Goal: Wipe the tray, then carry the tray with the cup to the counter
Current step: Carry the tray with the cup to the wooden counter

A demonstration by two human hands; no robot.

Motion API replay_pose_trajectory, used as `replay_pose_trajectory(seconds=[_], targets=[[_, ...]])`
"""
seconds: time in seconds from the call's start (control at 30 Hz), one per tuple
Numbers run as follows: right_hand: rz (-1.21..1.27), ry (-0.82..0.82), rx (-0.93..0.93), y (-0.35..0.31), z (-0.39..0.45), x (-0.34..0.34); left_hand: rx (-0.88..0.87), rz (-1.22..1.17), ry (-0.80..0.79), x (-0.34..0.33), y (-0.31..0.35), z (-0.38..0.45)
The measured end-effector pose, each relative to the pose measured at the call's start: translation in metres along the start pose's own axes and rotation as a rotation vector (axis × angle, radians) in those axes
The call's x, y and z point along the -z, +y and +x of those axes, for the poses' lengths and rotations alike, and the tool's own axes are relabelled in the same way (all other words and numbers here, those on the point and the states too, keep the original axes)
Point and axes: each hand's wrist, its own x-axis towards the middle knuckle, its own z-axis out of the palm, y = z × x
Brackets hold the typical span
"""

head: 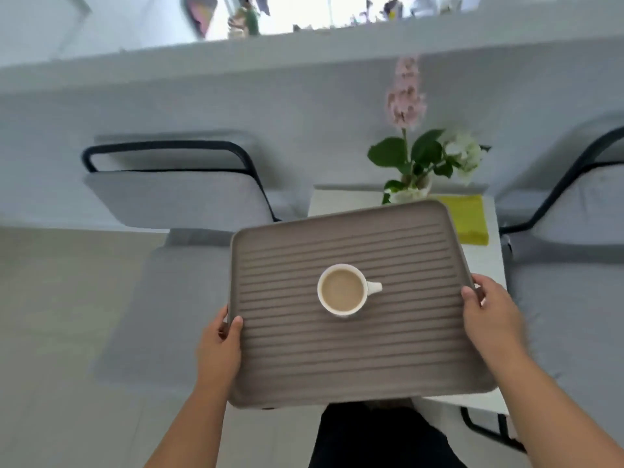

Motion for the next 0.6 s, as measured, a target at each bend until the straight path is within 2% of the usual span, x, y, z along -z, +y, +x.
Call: replay_pose_trajectory(seconds=[0.13,0.37,0.6], targets=[[0.042,-0.07,0.099,-0.046,0.003,0.019,0.103,-0.051,0.081,0.038,0.002,-0.027],[0.01,-0.219,0.36,-0.136,0.015,0.046,0.197,-0.332,0.317,0.083,0.004,-0.107],[-0.035,-0.366,0.564,-0.226,-0.011,0.029,0.24,-0.47,0.455,0.145,-0.02,-0.177]])
